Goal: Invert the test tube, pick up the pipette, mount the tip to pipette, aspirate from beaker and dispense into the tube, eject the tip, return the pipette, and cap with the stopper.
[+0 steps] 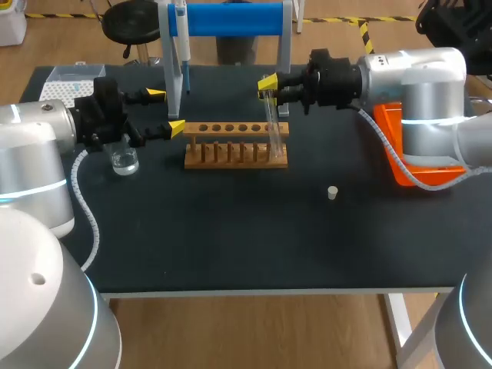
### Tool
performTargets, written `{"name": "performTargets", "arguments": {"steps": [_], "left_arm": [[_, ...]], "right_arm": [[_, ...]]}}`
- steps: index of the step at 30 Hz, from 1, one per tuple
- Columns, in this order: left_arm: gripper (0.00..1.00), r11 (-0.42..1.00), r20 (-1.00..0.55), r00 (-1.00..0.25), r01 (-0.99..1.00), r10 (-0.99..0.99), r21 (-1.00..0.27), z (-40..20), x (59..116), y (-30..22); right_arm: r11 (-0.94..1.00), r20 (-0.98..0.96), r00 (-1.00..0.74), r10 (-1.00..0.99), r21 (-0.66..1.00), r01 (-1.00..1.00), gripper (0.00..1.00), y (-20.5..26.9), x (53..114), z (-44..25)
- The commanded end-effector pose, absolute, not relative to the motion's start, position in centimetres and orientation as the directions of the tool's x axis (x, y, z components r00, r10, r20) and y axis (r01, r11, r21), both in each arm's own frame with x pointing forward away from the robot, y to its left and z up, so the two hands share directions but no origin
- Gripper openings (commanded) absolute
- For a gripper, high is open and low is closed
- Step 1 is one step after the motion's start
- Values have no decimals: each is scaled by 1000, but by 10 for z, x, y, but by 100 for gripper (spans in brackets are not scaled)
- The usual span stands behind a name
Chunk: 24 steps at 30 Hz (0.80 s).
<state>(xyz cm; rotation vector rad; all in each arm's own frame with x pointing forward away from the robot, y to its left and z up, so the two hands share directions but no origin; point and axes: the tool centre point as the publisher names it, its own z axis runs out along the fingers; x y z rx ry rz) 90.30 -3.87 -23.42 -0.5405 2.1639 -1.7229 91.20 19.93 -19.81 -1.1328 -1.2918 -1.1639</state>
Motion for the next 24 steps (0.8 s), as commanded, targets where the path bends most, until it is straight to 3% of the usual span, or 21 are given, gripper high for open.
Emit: {"name": "performTargets", "arguments": {"steps": [1, 24], "left_arm": [[100, 200, -17, -875, -91, -484, -976, -235, 902, -39], [100, 200, -17, -875, -91, -484, -976, -235, 902, -39]], "right_arm": [[103, 1000, -20, 8, 19, 995, 0, 198, 915, -199], [83, 1000, -14, -21, 16, 996, 0, 197, 916, -198]]}}
